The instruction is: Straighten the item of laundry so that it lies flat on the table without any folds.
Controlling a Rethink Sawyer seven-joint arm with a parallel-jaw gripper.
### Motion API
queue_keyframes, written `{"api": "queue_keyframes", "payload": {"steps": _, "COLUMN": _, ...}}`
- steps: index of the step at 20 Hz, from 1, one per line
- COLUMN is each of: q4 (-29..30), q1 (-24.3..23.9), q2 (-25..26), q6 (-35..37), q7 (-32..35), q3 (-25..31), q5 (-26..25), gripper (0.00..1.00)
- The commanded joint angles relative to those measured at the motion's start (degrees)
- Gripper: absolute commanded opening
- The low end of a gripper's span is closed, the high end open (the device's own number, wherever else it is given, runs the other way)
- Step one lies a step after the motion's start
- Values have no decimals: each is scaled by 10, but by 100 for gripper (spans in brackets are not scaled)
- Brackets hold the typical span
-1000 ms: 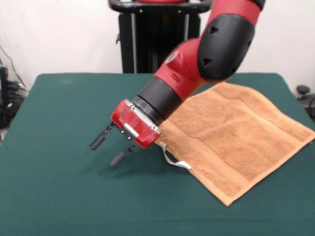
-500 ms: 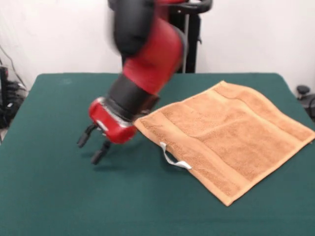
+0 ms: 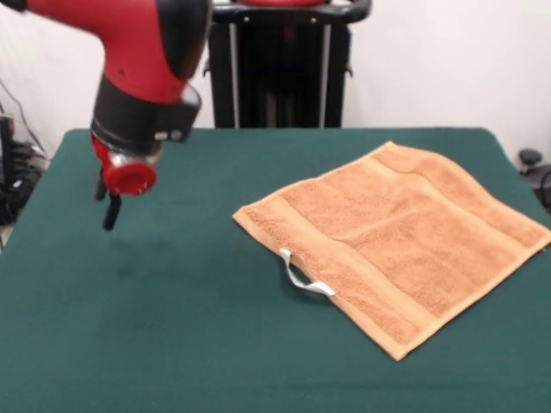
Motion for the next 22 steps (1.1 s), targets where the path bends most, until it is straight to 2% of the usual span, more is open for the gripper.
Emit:
{"api": "queue_keyframes", "payload": {"steps": 1, "q4": 97, "q1": 29, "q2": -65, "q6": 97, "q7": -214, "q3": 147, "q5": 72, "gripper": 100}}
{"api": "queue_keyframes", "payload": {"steps": 13, "q4": 95, "q1": 40, "q2": -69, "q6": 99, "q7": -211, "q3": 134, "q5": 95, "gripper": 100}}
{"api": "queue_keyframes", "payload": {"steps": 22, "q4": 86, "q1": 44, "q2": -68, "q6": 112, "q7": -214, "q3": 134, "q5": 95, "gripper": 100}}
